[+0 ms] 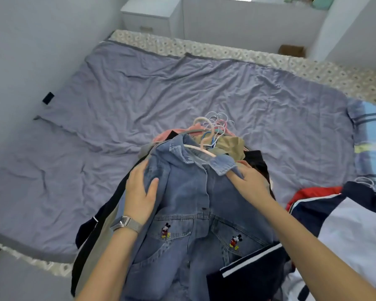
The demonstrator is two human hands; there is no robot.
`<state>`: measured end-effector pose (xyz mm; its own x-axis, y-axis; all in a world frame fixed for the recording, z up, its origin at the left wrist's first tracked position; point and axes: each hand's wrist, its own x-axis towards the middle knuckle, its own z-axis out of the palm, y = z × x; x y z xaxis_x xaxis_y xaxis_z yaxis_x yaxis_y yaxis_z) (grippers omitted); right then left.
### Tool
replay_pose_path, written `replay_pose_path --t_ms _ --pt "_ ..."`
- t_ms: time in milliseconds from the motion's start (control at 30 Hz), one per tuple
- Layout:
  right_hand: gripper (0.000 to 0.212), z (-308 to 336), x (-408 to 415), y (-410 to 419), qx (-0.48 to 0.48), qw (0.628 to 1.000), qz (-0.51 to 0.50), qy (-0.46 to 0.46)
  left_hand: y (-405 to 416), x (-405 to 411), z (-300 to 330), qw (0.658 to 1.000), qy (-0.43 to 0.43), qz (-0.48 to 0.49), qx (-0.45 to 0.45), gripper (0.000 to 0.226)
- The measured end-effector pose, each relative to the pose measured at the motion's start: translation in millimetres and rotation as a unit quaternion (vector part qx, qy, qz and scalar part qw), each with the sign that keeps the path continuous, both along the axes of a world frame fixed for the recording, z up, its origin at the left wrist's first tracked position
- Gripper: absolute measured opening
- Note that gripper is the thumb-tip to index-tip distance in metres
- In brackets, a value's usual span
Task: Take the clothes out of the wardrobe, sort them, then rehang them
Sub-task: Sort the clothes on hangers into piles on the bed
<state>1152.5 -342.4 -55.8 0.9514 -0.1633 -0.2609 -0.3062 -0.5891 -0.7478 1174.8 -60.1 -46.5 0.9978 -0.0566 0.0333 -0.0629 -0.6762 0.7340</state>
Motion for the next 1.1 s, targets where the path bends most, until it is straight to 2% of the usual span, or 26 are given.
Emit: replay_pose_path --t_ms 67,133,200,300,433,533,633,733,767,867,967,1100 --pt "0.057 14.8 -19.3 -19.9 0.071 0.997 -0.021 0.003 1.6 12.7 4.2 0.998 -0.01 -0.047 0.034 0.063" --pt "0.06 32.8 -38.5 -35.8 0.103 0.995 -0.005 0.01 -4.4 21.0 8.5 0.993 -0.023 -0.087 0.079 0.065" --pt "0.059 48.5 -55.7 -48.3 0.115 0.993 0.01 0.011 -16.4 24.4 19.6 0.987 -0.04 -0.108 0.109 0.056" --pt "0.06 60.5 -76.1 -62.4 0.095 0.995 -0.024 -0.006 -38.2 23.8 45.9 0.977 -0.076 -0.155 0.122 0.033" --pt "0.058 67.4 -101.7 -55.4 0.074 0.995 -0.054 -0.045 -59.3 -4.3 68.9 0.957 -0.128 -0.206 0.159 0.034" --pt "0.054 72.6 -126.1 -39.2 0.104 0.992 -0.045 -0.057 -51.0 -35.5 80.4 0.969 -0.108 -0.177 0.134 0.026" --pt "0.039 84.0 -153.4 -36.3 0.105 0.992 -0.028 -0.065 -40.9 -66.6 94.2 0.981 -0.093 -0.144 0.094 0.026" --pt "0.011 103.1 -180.0 -41.8 0.074 0.992 -0.039 -0.093 -43.1 -106.7 113.3 0.985 -0.101 -0.106 0.086 0.023" --pt "0.009 109.0 -190.2 -43.0 0.055 0.992 -0.035 -0.105 -44.1 -122.1 120.6 0.987 -0.107 -0.089 0.083 0.021" --pt "0.012 116.1 -225.5 -47.2 0.007 0.993 -0.024 -0.118 -45.0 -171.5 146.9 0.989 -0.125 -0.046 0.064 0.022" --pt "0.013 128.9 -269.3 -41.3 0.01 0.99 -0.019 -0.142 -40.3 -229.2 171.1 0.987 -0.146 -0.024 0.068 0.023" --pt "0.02 162.5 -322.1 -21.8 0.017 0.979 0.0 -0.204 -25.6 -306.7 204.6 0.983 -0.146 0.054 0.095 0.028"
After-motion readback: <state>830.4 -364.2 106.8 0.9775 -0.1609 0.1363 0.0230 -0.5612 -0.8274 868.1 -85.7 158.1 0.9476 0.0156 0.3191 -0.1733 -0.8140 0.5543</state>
